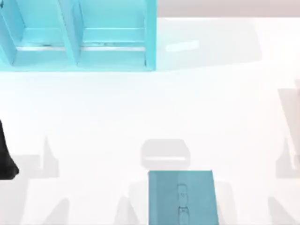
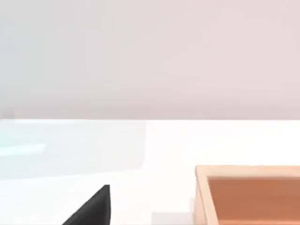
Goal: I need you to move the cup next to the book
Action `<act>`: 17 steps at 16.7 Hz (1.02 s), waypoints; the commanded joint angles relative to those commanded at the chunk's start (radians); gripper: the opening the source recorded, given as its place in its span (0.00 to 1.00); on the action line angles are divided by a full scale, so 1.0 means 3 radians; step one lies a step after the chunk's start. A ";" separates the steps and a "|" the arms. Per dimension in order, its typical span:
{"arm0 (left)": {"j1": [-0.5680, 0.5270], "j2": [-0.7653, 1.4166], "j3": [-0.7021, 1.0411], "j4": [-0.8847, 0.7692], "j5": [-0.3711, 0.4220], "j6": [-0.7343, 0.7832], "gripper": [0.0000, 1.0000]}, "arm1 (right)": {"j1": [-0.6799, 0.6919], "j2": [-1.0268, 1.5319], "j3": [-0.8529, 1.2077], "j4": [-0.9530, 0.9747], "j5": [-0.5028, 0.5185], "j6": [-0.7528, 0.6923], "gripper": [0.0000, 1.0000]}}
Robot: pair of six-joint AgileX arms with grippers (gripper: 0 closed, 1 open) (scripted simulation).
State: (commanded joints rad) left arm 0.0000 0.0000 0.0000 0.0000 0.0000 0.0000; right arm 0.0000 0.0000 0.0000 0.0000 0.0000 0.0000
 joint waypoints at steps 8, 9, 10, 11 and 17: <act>0.0252 0.0453 0.0705 -0.0490 -0.0070 0.0714 1.00 | 0.0000 0.0000 0.0000 0.0000 0.0000 0.0000 1.00; 0.0324 0.0604 0.0923 -0.0641 -0.0087 0.0955 1.00 | 0.0000 0.0000 0.0000 0.0000 0.0000 0.0000 1.00; 0.0402 0.0778 0.1156 -0.0809 -0.0102 0.1234 1.00 | 0.0000 0.0000 0.0000 0.0000 0.0000 0.0000 1.00; 0.0484 0.0972 0.1397 -0.0991 -0.0117 0.1544 1.00 | 0.0000 0.0000 0.0000 0.0000 0.0000 0.0000 1.00; 0.0989 0.2423 0.2814 -0.2233 -0.0159 0.3739 1.00 | 0.0000 0.0000 0.0000 0.0000 0.0000 0.0000 1.00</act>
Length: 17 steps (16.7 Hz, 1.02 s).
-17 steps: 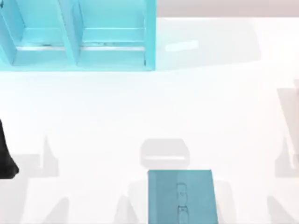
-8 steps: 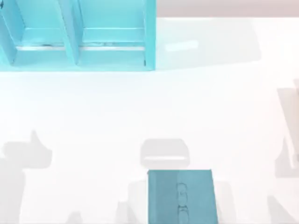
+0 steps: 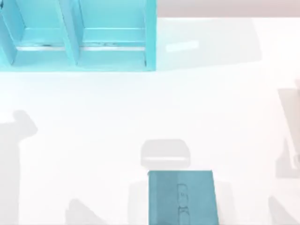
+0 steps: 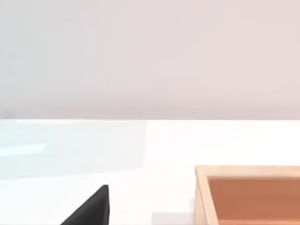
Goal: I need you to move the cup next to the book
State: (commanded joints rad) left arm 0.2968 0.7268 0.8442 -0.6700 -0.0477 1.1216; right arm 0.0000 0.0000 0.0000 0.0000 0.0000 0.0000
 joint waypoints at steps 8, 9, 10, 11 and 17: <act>0.0472 0.1998 0.1142 -0.1357 0.0078 0.2177 1.00 | 0.0000 0.0000 0.0000 0.0000 0.0000 0.0000 1.00; 0.0506 0.2202 0.1230 -0.1465 0.0092 0.2362 1.00 | 0.0000 0.0000 0.0000 0.0000 0.0000 0.0000 1.00; 0.0535 0.2389 0.1313 -0.1558 0.0105 0.2539 1.00 | 0.0000 0.0000 0.0000 0.0000 0.0000 0.0000 1.00; 0.0559 0.2557 0.1386 -0.1637 0.0118 0.2701 1.00 | 0.0000 0.0000 0.0000 0.0000 0.0000 0.0000 1.00; 0.0619 0.3092 0.1560 -0.1852 0.0161 0.3176 1.00 | 0.0000 0.0000 0.0000 0.0000 0.0000 0.0000 1.00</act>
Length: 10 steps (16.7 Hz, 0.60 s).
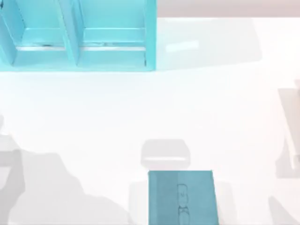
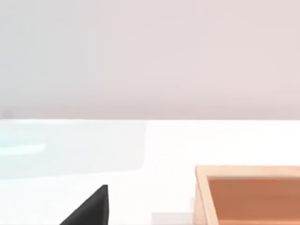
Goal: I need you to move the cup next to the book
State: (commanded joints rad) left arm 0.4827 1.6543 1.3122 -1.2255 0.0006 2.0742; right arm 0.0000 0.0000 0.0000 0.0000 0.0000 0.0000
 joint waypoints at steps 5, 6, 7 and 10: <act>-0.0016 -0.0006 -0.0010 0.0006 -0.0002 -0.0002 1.00 | 0.0000 0.0000 0.0000 0.0000 0.0000 0.0000 1.00; -0.0014 -0.0002 -0.0018 0.0015 -0.0002 -0.0002 1.00 | 0.0000 0.0000 0.0000 0.0000 0.0000 0.0000 1.00; -0.0011 0.0013 -0.0054 0.0058 -0.0001 -0.0003 1.00 | 0.0000 0.0000 0.0000 0.0000 0.0000 0.0000 1.00; -0.0005 0.0107 -0.0292 0.0391 0.0001 -0.0004 1.00 | 0.0000 0.0000 0.0000 0.0000 0.0000 0.0000 1.00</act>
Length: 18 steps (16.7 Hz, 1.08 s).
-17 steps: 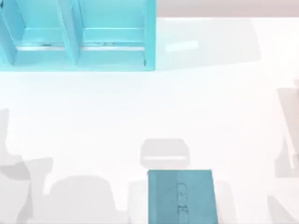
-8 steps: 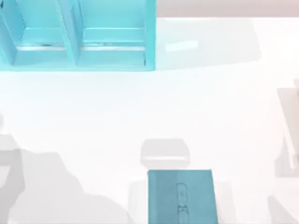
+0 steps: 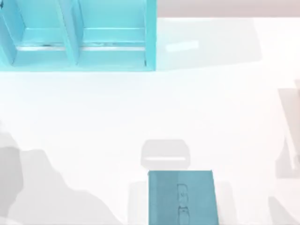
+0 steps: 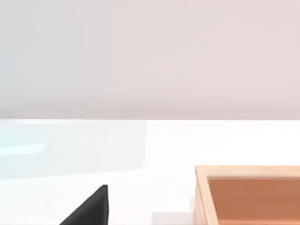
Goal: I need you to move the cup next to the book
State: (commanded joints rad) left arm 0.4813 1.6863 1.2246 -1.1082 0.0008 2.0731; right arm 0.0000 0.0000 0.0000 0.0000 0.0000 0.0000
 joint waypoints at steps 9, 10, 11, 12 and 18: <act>0.0017 0.0282 -0.0650 0.0936 0.0000 0.0024 1.00 | 0.0000 0.0000 0.0000 0.0000 0.0000 0.0000 1.00; 0.0017 0.0282 -0.0650 0.0936 0.0000 0.0024 1.00 | 0.0000 0.0000 0.0000 0.0000 0.0000 0.0000 1.00; 0.0017 0.0282 -0.0650 0.0936 0.0000 0.0024 1.00 | 0.0000 0.0000 0.0000 0.0000 0.0000 0.0000 1.00; 0.0017 0.0282 -0.0650 0.0936 0.0000 0.0024 0.92 | 0.0000 0.0000 0.0000 0.0000 0.0000 0.0000 1.00; 0.0017 0.0282 -0.0650 0.0936 0.0000 0.0024 0.47 | 0.0000 0.0000 0.0000 0.0000 0.0000 0.0000 1.00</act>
State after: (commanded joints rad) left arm 0.4863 1.7709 1.0295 -0.8273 0.0010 2.0802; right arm 0.0000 0.0000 0.0000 0.0000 0.0000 0.0000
